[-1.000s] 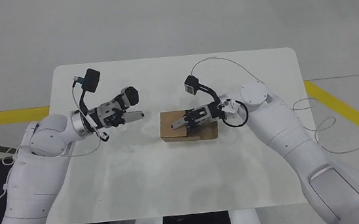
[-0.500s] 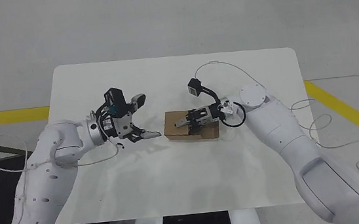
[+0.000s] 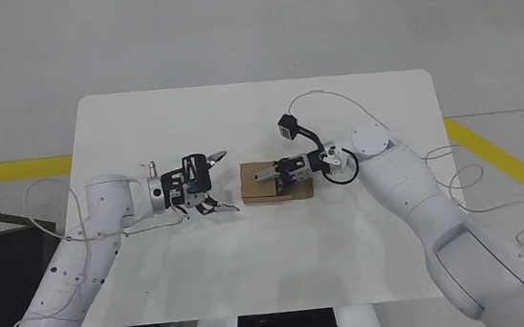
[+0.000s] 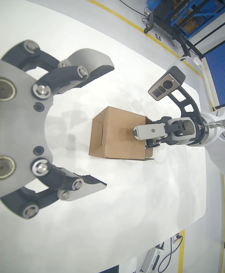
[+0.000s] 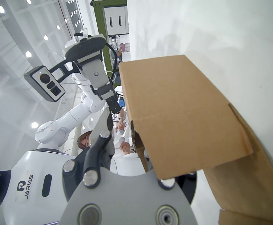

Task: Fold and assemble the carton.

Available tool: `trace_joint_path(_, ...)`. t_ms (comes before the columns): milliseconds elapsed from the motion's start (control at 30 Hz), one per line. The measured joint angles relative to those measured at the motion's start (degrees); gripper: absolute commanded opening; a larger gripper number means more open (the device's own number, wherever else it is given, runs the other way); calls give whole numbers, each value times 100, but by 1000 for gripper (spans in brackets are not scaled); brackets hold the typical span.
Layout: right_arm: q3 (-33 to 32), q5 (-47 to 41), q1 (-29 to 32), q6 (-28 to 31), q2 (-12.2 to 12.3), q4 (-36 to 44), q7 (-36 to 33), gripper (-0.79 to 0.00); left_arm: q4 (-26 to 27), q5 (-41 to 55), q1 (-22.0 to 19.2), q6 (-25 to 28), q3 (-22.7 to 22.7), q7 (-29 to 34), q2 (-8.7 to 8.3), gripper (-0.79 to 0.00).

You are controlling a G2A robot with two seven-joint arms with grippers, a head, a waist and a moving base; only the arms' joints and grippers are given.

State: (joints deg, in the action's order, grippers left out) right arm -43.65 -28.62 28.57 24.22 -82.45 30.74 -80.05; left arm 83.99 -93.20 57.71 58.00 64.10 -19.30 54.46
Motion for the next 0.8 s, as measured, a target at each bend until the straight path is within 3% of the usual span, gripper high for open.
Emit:
trace_joint_path(233,-208,-92,80,-51,107,277,-53,-314,-351,76,-245,0,-362,-114,61,0)
trace_joint_path(567,-800,31,576,-60,486,1112,58,-302,-828,1410,-527,-1,-852,650,202,0)
trace_joint_path(800,-1409,510,1201,-530,865,2369,243,-311,-953,1833,-606,-174,-955,953,290,0)
